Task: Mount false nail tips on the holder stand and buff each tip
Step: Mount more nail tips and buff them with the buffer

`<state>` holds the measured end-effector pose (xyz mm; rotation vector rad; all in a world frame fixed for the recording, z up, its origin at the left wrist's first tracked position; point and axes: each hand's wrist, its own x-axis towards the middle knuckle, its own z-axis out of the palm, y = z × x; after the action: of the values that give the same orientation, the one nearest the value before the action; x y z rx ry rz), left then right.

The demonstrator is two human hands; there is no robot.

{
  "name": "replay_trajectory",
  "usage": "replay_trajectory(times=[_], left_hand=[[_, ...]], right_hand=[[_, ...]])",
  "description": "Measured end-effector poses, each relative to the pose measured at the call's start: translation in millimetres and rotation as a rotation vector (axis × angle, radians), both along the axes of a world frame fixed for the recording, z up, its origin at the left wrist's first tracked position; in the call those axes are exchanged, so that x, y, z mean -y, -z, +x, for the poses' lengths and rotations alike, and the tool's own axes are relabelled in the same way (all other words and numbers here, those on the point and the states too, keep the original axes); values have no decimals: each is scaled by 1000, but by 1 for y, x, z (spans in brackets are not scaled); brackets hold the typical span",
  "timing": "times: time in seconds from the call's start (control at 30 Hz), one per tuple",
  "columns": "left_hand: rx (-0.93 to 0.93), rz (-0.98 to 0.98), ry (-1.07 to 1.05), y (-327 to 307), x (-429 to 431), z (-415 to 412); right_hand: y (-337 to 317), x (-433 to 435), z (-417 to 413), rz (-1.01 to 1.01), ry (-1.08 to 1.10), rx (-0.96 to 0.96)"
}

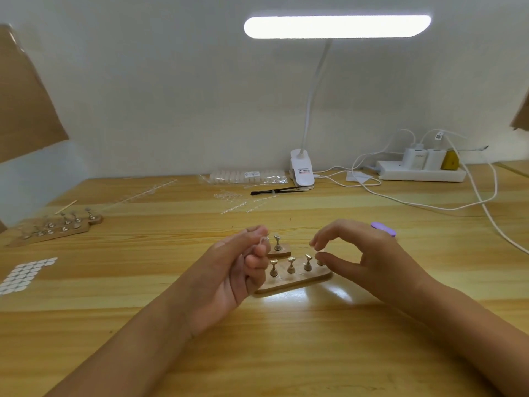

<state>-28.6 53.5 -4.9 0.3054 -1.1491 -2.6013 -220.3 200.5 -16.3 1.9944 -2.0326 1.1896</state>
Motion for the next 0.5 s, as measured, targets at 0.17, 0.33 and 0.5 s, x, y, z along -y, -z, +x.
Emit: replay_trajectory(times=[0.17, 0.33, 0.5], left_hand=[[0, -49, -14, 1, 0, 0], [0, -42, -73, 0, 1, 0], [12, -9, -106, -1, -1, -1]], right_hand=[[4, 2, 2, 36, 30, -11], [4, 3, 9, 86, 67, -16], [2, 3, 11, 97, 106, 2]])
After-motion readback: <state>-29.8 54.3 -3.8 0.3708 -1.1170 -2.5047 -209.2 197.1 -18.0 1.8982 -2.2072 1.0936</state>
